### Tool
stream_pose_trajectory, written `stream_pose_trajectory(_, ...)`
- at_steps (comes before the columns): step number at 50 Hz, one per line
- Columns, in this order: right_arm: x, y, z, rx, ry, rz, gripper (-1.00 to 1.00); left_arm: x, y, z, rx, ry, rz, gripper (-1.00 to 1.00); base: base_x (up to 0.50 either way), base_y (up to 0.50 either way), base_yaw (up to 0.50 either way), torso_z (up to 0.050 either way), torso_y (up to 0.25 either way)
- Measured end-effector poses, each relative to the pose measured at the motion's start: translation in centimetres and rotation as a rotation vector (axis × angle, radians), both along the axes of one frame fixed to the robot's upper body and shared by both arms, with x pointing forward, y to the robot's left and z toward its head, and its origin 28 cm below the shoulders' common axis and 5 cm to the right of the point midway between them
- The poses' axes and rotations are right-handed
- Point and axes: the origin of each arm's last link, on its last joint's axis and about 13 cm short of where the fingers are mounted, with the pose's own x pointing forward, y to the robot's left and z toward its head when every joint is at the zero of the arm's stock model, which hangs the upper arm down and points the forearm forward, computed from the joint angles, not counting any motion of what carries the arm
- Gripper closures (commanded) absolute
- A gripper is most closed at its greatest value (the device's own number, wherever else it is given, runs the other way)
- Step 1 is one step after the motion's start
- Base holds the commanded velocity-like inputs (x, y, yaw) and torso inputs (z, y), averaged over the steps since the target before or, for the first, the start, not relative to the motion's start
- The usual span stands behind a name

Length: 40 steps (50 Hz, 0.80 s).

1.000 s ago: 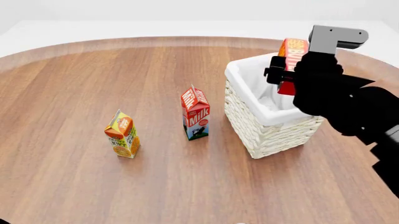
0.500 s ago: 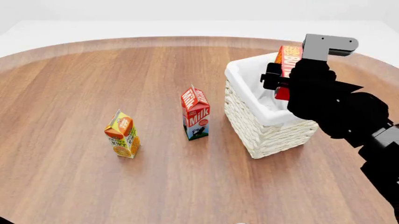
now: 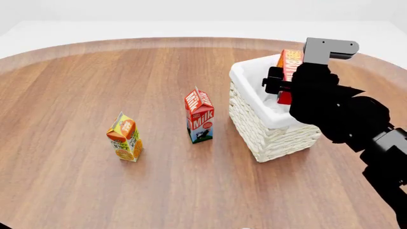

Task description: Pick up the cream cheese box and the butter, and put them in the basket.

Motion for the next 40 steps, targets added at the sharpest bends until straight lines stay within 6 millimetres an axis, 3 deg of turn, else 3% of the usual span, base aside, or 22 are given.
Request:
stream_pose_trajectory(25, 0.0, -0.4, 1.4, -0.050, -0.050, -0.004, -1.00, -0.1, -0.2, 0.4, 0.000, -0.001, 0.001, -1.00, 0.00, 0.00, 0.00, 0.000, 0.000)
stream_pose_trajectory(40, -1.8, -0.4, 3.5, -0.050, -0.176, 0.010, -1.00, -0.1, -0.2, 0.4, -0.001, -0.003, 0.002, -1.00, 0.00, 0.00, 0.00, 0.000, 0.000)
